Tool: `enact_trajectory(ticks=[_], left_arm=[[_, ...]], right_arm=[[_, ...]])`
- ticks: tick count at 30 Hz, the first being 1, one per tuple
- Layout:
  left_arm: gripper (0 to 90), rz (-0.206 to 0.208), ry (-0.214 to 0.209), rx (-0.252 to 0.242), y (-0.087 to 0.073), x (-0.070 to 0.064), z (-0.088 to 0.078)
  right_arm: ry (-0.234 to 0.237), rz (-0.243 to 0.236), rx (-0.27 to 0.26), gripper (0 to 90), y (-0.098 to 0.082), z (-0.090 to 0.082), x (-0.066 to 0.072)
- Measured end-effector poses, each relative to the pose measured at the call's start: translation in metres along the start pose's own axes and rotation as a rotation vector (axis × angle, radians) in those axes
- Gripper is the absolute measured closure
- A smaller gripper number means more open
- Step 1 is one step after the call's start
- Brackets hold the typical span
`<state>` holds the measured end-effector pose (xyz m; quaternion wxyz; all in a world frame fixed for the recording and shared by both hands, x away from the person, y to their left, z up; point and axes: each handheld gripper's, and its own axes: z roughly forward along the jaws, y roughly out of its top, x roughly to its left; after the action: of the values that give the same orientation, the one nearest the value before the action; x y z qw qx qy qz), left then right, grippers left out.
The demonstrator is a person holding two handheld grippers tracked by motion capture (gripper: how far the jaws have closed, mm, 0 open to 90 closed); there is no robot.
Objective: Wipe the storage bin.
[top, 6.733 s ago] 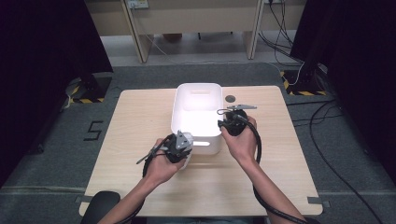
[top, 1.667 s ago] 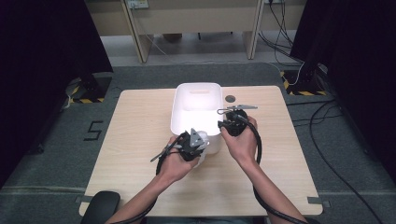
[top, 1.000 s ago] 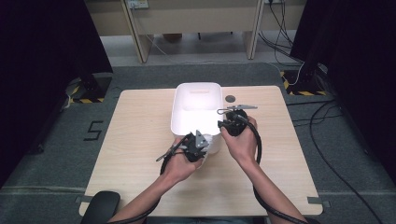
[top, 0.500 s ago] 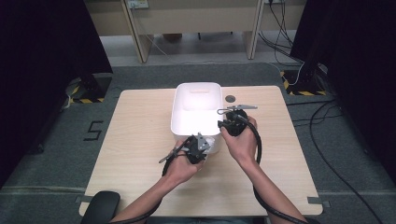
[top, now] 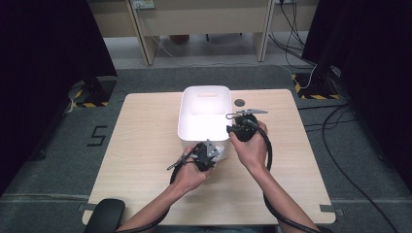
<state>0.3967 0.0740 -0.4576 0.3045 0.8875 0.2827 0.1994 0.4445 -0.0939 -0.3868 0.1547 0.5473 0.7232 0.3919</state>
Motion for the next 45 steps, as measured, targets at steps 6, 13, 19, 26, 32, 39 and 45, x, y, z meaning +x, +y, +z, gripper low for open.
enact_trajectory(ticks=[6, 13, 19, 26, 32, 39, 45], left_arm=[[78.9, -0.002, -0.004, 0.007, -0.003, -0.001, 0.006], [78.9, -0.001, -0.007, 0.011, -0.001, -0.002, 0.006], [78.8, 0.006, -0.006, 0.008, 0.001, -0.004, 0.009], [78.8, 0.012, -0.007, 0.005, 0.005, -0.007, 0.012], [78.8, 0.012, -0.009, 0.006, 0.007, -0.008, 0.012], [78.9, 0.011, -0.015, 0.001, 0.009, -0.01, 0.013], [78.9, 0.004, -0.013, -0.008, 0.01, -0.01, 0.011]], right_arm=[[0.0, -0.001, -0.003, 75.4, 0.0, 0.0, 0.0], [-0.002, -0.001, -0.001, 75.4, 0.0, 0.0, 0.0], [-0.001, 0.0, -0.002, 75.5, 0.0, 0.0, -0.001], [-0.004, -0.002, -0.004, 75.5, 0.0, 0.001, -0.001], [-0.004, -0.003, -0.003, 75.5, 0.0, 0.0, -0.001], [-0.004, -0.002, -0.003, 75.6, 0.0, 0.001, -0.001], [-0.004, -0.003, -0.004, 75.6, 0.0, 0.001, -0.001]])
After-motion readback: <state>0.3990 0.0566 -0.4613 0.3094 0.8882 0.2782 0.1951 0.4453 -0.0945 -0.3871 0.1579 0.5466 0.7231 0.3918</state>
